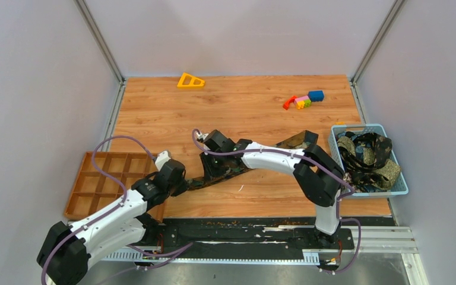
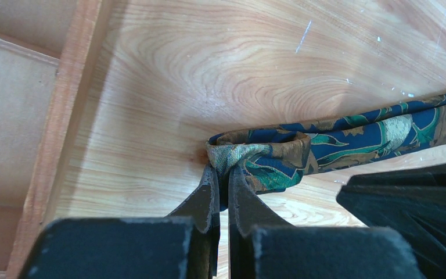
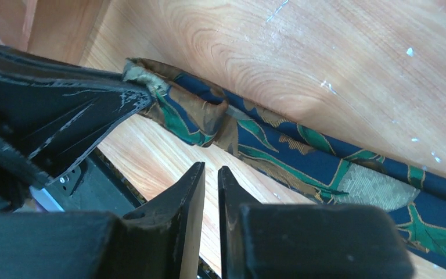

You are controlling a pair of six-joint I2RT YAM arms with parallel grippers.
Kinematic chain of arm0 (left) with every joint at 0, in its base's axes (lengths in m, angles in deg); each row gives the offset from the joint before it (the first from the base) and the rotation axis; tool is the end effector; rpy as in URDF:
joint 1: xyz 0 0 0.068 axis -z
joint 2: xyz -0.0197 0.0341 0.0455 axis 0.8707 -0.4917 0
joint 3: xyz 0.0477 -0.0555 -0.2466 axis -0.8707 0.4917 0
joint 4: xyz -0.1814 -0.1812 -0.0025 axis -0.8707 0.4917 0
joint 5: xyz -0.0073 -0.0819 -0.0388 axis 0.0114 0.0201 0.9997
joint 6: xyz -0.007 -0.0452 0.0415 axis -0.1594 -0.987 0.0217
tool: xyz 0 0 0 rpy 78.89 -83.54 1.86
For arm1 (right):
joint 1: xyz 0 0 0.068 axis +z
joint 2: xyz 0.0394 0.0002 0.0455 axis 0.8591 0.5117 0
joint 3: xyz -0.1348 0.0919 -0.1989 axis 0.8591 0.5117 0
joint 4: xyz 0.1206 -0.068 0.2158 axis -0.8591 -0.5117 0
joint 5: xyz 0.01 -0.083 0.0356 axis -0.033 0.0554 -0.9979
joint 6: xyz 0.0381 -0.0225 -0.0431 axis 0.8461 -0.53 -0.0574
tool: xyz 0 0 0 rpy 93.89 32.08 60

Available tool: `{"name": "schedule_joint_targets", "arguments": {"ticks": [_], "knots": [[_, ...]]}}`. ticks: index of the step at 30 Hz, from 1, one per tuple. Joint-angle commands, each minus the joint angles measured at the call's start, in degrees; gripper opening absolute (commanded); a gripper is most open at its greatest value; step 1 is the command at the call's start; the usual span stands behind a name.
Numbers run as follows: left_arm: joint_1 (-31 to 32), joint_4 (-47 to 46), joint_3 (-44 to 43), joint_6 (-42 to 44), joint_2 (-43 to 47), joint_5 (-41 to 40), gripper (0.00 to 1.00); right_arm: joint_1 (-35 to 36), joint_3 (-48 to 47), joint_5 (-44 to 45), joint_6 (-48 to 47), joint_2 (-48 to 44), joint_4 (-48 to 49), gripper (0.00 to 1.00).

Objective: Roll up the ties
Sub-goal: Roll the tie at the center of the board.

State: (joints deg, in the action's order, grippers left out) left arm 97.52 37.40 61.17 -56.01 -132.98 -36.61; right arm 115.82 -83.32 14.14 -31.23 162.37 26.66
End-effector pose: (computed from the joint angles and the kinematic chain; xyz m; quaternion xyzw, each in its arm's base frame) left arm 0.1424 -0.0907 0.1472 -0.2466 0.9065 -0.1517 0.3072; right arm 0.2125 0.3414 0.1718 -0.2909 0.9054 0.2710 0.1489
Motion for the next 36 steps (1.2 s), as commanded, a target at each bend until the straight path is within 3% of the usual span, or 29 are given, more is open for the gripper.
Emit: {"name": "schedule_joint_targets", "arguments": {"ticks": [1, 11, 25, 36], "knots": [[-0.39, 3.53, -2.61, 1.34, 1.57, -2.71, 0.0, 0.44, -3.45, -0.02, 1.19, 3.42, 1.41, 0.15], [-0.35, 5.61, -5.53, 1.67, 2.26, -1.76, 0.0, 0.53, -5.8, -1.17, 1.31, 7.27, 2.07, 0.12], [-0.33, 7.1, -6.74, 2.32, 2.18, -2.46, 0.0, 0.7, -4.9, 0.59, 1.33, 2.83, 1.64, 0.12], [-0.35, 7.45, -7.72, 2.36, 2.21, -2.2, 0.0, 1.74, -8.26, -1.56, 2.09, 9.44, 2.29, 0.1]]}}
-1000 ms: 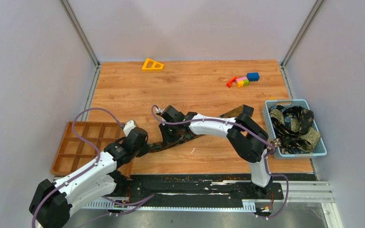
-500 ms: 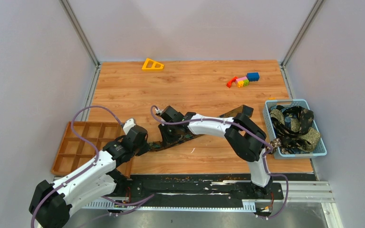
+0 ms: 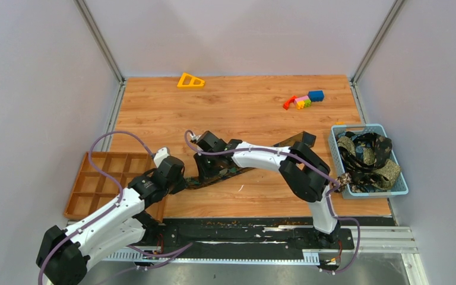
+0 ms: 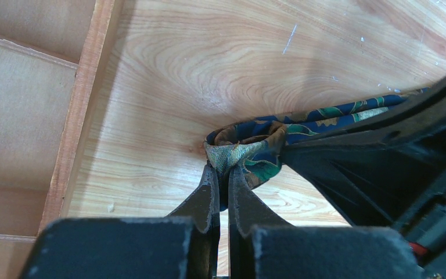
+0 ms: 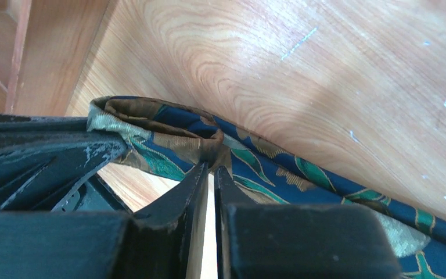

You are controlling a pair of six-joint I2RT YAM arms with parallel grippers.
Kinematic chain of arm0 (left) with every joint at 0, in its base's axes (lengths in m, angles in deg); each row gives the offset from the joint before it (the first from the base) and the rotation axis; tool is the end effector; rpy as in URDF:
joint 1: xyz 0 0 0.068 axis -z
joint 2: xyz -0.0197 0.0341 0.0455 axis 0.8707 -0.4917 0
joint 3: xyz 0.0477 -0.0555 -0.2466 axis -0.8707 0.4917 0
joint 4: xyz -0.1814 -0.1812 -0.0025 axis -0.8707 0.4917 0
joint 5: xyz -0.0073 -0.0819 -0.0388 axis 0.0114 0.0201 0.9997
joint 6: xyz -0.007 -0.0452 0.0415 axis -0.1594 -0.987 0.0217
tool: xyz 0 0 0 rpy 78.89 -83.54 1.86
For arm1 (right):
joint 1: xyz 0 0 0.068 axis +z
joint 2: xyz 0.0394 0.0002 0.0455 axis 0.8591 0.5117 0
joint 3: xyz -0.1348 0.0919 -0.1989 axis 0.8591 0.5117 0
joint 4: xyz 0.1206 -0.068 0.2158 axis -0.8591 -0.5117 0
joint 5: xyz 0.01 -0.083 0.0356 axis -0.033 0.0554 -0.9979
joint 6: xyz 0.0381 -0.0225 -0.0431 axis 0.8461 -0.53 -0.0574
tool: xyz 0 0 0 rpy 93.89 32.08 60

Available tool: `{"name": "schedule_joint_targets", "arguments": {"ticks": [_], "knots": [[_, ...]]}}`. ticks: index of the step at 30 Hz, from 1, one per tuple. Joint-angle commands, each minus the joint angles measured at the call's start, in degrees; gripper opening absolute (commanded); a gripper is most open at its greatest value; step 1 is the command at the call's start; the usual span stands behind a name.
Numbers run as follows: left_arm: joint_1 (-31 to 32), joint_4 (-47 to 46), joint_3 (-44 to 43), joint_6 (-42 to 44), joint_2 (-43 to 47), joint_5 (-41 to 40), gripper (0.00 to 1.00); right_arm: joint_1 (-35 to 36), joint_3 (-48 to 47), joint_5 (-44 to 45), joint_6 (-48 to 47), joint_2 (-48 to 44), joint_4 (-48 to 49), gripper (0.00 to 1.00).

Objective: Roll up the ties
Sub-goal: Roll the tie at the center of the board.

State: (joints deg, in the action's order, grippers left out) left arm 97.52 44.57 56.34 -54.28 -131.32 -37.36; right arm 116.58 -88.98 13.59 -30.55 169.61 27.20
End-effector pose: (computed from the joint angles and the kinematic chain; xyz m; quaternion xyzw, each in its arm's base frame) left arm 0.1415 -0.0893 0.1692 -0.2343 0.9108 -0.1384 0.3104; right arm 0.2210 0.3653 0.1522 -0.2924 0.9071 0.2707 0.1357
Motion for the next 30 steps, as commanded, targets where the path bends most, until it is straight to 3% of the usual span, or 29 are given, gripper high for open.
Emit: {"name": "schedule_joint_targets", "arguments": {"ticks": [1, 16, 30], "knots": [[-0.3, 0.28, -3.0, 0.72, 0.48, -1.39, 0.0, 1.09, -2.75, -1.17, 1.45, 2.46, 1.84, 0.1], [-0.33, -1.28, -6.11, 1.59, -1.38, 4.82, 0.0, 1.55, -3.81, -3.08, 1.52, 2.91, 2.46, 0.1], [-0.25, -3.13, -9.41, 3.51, -9.93, 9.2, 0.0, 1.06, -1.42, -5.77, -0.05, 2.23, 4.44, 0.09]]}}
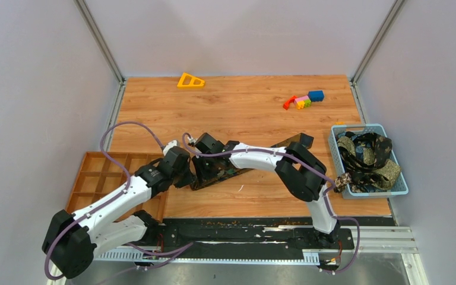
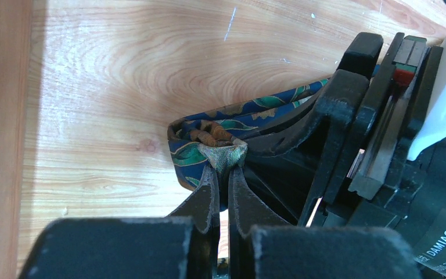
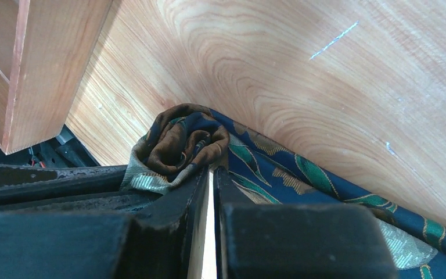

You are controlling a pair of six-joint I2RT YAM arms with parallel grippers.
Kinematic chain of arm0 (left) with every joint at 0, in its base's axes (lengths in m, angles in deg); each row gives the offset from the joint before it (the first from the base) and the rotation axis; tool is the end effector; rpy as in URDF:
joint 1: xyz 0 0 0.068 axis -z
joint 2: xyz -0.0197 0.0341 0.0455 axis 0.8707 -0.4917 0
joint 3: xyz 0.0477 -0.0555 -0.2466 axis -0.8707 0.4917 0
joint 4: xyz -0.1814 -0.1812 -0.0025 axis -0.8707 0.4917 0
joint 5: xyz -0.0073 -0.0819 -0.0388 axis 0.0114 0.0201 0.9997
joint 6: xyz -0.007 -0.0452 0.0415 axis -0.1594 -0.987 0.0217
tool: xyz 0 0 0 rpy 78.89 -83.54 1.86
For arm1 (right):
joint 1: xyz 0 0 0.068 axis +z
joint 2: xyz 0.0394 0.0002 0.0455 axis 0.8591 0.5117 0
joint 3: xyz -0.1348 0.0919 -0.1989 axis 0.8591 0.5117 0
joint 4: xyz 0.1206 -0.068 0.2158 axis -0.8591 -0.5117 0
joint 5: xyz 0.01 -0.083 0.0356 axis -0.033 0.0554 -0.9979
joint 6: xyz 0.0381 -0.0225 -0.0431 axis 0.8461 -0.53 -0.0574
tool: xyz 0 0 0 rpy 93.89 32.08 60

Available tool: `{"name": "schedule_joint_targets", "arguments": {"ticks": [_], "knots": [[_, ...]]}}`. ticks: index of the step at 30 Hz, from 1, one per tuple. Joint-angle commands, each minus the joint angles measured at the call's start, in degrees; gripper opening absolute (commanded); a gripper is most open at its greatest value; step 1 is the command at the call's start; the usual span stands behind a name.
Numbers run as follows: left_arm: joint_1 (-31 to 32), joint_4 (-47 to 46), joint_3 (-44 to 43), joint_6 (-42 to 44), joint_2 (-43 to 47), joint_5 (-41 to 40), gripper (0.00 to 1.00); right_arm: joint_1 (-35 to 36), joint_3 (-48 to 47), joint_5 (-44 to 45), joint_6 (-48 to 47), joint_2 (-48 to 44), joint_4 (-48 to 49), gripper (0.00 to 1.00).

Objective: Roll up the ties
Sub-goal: Roll the tie at the center of the board.

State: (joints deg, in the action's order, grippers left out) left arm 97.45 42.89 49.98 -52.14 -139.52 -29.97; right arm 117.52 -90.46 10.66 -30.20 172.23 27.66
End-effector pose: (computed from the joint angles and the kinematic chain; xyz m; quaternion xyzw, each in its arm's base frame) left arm 0.1598 -0.1101 0.1822 -0.1994 0.9260 -0.1743 0.2689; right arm 0.2166 0.3759 0.1421 -0.3028 0.9023 0.2860 0.1113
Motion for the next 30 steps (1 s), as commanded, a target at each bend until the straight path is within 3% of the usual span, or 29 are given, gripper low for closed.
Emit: {"name": "schedule_joint_targets", "arguments": {"ticks": [1, 18, 30], "knots": [[-0.21, -1.49, -3.29, 1.41, -2.29, 1.83, 0.0, -0.05, 0.4, -3.03, -0.36, -0.51, 4.24, 0.09], [3.76, -0.99, -7.75, -0.03, -13.65, -2.41, 0.0, -3.67, 5.62, -0.88, -2.67, -9.51, 0.42, 0.08], [5.14, -4.65, -8.66, -0.43, -19.53, -2.35, 0.0, -7.79, 15.64, 3.05, -3.73, -19.2, 0.22, 0.09]]}}
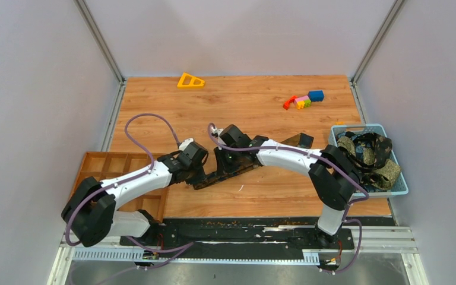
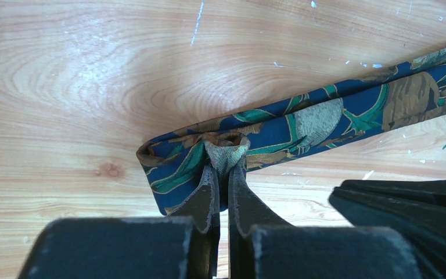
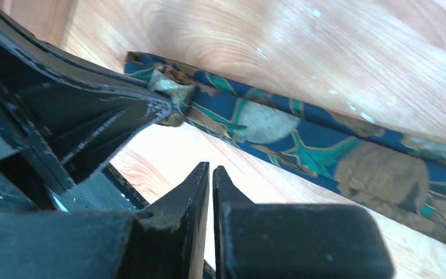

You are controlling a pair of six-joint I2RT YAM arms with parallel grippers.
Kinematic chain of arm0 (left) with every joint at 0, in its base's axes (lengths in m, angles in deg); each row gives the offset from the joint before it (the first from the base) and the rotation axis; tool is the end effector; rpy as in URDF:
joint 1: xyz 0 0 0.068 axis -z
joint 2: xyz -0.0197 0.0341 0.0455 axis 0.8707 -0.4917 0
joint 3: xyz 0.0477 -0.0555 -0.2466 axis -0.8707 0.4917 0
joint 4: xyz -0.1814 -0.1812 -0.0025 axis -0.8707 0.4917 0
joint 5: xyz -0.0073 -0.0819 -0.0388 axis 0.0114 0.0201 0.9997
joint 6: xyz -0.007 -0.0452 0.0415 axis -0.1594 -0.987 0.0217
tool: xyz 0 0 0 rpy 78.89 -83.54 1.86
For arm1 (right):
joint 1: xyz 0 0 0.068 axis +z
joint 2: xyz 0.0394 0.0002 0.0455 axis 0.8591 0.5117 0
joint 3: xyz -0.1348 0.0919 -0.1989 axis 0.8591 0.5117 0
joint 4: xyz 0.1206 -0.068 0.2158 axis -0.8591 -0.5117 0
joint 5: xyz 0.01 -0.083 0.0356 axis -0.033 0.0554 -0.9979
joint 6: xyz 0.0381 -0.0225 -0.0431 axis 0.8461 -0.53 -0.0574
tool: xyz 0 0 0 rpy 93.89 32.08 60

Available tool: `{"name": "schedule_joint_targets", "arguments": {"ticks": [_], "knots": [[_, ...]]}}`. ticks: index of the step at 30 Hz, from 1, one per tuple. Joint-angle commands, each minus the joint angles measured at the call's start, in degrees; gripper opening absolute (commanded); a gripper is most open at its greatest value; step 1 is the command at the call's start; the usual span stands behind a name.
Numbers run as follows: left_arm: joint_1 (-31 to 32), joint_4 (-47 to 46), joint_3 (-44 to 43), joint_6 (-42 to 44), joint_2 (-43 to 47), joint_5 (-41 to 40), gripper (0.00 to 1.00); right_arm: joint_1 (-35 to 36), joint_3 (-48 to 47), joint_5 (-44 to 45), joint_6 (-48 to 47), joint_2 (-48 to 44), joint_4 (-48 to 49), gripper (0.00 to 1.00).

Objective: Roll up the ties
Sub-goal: Roll the tie at the center of the board.

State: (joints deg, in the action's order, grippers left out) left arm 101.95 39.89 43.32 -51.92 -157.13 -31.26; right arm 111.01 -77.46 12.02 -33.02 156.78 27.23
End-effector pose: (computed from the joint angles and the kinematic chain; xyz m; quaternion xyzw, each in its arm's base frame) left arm 0.1831 -0.1495 0.1610 -0.1608 0.9519 -0.1253 0.2286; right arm 0.2247 0.3051 0.1781 -0.2717 0.9085 0.2769 0.1551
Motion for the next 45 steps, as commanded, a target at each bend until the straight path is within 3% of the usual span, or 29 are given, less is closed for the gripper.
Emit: {"name": "schedule_joint_targets", "arguments": {"ticks": [1, 5, 16, 32, 38, 45], "knots": [[0.76, -1.89, -2.24, -0.6, -2.39, -1.01, 0.0, -1.51, 3.23, 1.68, -0.77, -4.17, 0.87, 0.09], [1.11, -2.99, -2.84, -0.61, -3.99, -0.59, 0.07, -1.91, 4.92, 1.73, -0.71, -5.06, 1.24, 0.09], [1.92, -3.48, -4.01, -0.71, -2.93, -0.97, 0.45, -1.97, 5.08, 1.57, -0.41, -5.53, 1.78, 0.1], [1.83, -8.77, 1.38, -0.21, 7.81, -1.33, 0.5, -2.02, 3.65, 0.22, 2.79, -7.0, 3.51, 0.2], [1.83, -5.1, 2.1, 1.97, 13.74, -5.35, 0.61, -1.87, 2.38, -1.95, 3.88, -6.33, 4.47, 0.27], [1.75, 4.61, 3.13, 4.38, 24.12, -14.86, 0.66, -0.39, -1.84, -1.96, 4.1, -3.84, 2.6, 0.41]]}}
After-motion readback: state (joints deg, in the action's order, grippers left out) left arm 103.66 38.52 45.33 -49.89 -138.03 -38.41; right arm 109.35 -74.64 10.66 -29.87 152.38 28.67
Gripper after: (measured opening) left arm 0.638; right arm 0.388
